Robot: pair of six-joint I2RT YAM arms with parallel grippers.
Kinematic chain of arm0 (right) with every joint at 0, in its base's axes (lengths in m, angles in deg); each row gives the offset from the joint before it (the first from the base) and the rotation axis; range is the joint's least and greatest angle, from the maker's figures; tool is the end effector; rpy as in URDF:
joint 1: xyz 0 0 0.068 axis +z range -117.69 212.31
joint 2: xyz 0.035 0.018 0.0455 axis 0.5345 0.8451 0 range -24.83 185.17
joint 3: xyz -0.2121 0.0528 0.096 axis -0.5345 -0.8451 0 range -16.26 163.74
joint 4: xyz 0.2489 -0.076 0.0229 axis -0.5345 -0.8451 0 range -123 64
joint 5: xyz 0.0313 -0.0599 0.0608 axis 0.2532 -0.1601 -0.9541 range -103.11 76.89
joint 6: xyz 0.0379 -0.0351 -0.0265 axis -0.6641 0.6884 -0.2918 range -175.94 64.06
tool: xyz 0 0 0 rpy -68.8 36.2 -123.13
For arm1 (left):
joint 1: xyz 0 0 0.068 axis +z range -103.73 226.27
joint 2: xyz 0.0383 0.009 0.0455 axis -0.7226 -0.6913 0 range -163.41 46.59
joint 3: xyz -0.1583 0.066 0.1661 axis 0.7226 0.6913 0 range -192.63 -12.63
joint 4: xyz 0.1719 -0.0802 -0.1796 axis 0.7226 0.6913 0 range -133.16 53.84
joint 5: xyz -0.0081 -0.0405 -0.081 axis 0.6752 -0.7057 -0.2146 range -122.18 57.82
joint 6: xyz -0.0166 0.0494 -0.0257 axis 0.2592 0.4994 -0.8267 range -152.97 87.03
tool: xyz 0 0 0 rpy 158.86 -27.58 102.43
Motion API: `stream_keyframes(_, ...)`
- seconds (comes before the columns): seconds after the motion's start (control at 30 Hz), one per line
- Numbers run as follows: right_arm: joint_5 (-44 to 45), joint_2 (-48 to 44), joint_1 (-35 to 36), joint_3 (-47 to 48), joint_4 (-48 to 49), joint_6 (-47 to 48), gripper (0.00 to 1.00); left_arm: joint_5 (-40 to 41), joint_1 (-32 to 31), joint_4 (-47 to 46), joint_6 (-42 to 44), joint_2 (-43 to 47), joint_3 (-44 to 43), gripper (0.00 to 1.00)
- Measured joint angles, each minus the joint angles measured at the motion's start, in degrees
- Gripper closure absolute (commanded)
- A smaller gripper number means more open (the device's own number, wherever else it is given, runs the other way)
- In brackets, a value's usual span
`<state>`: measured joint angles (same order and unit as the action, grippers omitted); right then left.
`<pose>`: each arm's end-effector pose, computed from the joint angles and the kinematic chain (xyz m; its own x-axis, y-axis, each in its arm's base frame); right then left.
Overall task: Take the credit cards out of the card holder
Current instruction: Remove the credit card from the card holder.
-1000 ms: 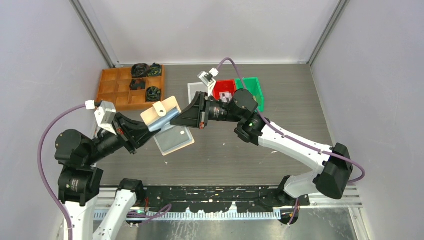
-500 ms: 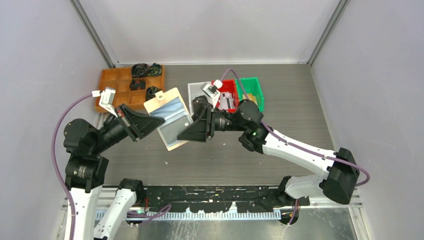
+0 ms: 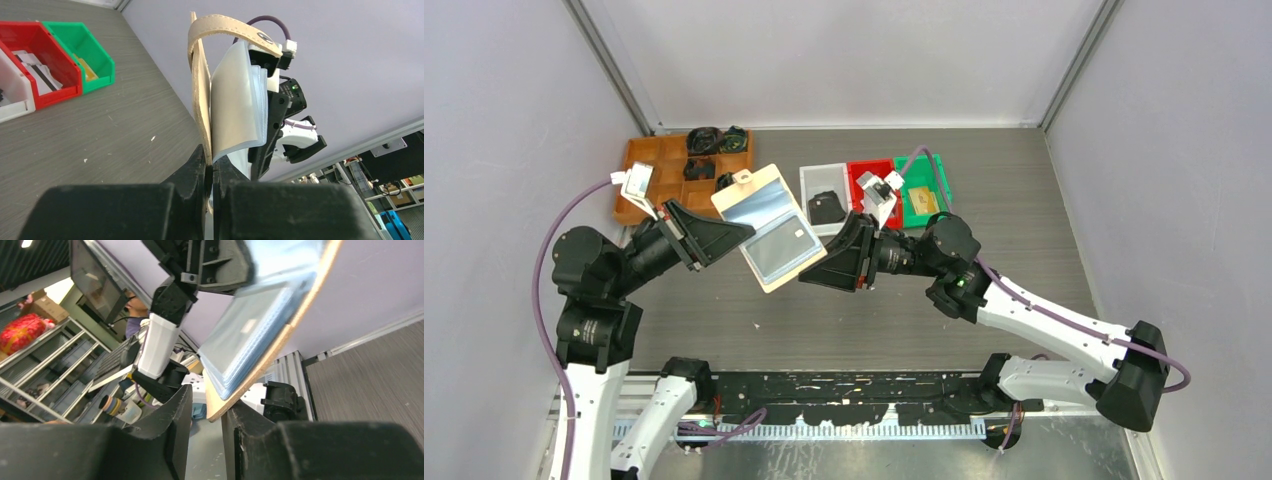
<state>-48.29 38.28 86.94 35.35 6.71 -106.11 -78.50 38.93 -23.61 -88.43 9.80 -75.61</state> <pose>0.1361 0.2333 0.3665 -0.6164 0.2160 -0.7572 -0.7869 -0.2040 0.5824 0.1272 -0.0467 0.4241 -0.5947 -0.4971 -0.6318 0.5482 0.3241 -0.7710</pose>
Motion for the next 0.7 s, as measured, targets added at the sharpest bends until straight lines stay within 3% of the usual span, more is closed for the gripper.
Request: stream_keyframes(0.7, 7.5, 1.3, -0.5, -0.1, -2.7, 1.4, 0.71, -1.5, 0.0, -2.1, -1.6, -0.1, -0.7, 1.0)
